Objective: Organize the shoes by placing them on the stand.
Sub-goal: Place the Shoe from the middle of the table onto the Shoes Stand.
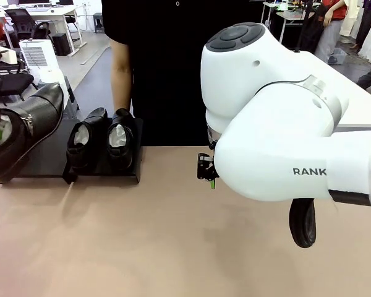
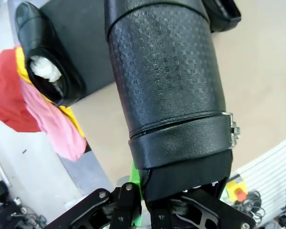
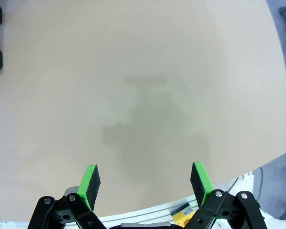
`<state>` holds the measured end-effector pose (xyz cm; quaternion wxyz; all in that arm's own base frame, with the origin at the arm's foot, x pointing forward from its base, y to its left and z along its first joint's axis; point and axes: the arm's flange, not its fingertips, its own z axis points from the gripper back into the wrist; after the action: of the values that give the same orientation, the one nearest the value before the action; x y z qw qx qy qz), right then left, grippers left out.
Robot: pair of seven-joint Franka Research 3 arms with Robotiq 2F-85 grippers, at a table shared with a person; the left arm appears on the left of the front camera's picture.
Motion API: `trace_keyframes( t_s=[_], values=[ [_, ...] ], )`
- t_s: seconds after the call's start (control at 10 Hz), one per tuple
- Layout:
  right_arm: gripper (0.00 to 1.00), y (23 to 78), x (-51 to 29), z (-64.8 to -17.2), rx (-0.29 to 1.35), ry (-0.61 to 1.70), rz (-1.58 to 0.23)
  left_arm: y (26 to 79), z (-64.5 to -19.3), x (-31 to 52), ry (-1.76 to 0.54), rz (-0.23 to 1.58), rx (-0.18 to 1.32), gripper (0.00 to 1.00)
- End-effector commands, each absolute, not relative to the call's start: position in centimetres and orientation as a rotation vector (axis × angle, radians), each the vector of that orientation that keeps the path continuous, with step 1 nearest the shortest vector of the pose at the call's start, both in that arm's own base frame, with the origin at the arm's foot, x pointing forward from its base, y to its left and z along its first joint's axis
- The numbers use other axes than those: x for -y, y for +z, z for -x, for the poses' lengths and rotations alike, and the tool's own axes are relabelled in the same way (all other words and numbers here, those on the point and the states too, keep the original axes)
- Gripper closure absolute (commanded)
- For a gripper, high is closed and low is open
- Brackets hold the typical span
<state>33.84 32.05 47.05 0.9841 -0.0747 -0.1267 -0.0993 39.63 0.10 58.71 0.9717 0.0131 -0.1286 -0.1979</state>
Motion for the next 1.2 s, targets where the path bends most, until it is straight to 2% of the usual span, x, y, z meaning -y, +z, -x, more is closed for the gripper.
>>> trace_keyframes(
  t_s=[0.0,0.3,0.5,0.8,1.1],
  values=[
    [0.00,47.5,-32.0,-34.2,0.254,-0.181,0.157,57.6,-41.2,-1.4,-0.328,-0.076,0.257,1.00],
    [0.00,47.5,-32.0,-34.2,0.254,-0.181,0.157,57.0,-45.7,-5.2,-0.210,0.017,0.318,1.00],
    [0.00,47.5,-32.0,-34.2,0.254,-0.181,0.157,56.8,-48.2,-7.1,-0.151,0.027,0.418,1.00],
    [0.00,47.5,-32.0,-34.2,0.254,-0.181,0.157,54.0,-52.2,-8.3,-0.118,0.063,0.412,1.00],
    [0.00,47.5,-32.0,-34.2,0.254,-0.181,0.157,51.2,-54.1,-8.8,-0.111,0.029,0.400,1.00]
  ],
)
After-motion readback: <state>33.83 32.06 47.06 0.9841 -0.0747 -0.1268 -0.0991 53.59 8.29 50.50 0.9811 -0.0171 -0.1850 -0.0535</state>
